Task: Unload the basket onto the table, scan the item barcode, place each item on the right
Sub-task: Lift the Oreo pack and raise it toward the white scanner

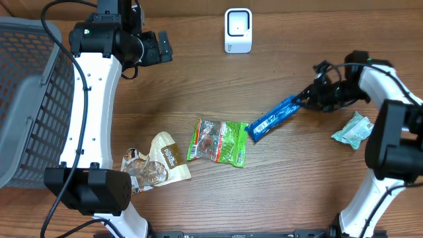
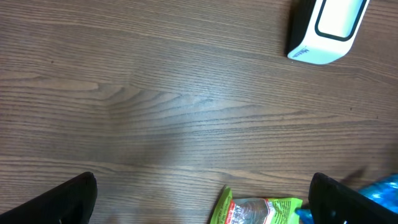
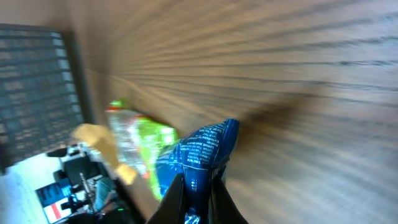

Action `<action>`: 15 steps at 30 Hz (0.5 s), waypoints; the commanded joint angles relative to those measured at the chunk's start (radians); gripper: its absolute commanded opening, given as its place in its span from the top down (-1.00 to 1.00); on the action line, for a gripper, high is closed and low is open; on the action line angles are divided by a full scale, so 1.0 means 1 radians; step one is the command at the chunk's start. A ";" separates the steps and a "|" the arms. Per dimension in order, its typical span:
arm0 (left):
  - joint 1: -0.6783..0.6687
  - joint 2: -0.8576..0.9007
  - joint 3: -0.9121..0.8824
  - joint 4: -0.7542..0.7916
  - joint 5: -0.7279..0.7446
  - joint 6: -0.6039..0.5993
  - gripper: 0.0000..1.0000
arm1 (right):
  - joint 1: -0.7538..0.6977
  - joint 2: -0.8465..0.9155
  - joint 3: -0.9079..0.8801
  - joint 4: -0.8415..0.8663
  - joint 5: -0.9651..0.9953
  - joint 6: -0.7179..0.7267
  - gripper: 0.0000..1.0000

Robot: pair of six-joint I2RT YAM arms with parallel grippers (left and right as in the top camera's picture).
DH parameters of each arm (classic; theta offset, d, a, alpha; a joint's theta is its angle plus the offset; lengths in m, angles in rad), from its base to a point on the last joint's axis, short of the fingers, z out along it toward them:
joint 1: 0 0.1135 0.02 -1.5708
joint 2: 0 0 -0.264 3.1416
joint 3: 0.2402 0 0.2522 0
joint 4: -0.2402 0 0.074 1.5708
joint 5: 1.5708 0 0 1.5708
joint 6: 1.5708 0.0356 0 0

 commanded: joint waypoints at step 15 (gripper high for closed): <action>-0.004 0.002 0.014 0.000 -0.006 -0.010 -1.00 | -0.027 -0.205 0.113 -0.071 -0.573 0.069 0.93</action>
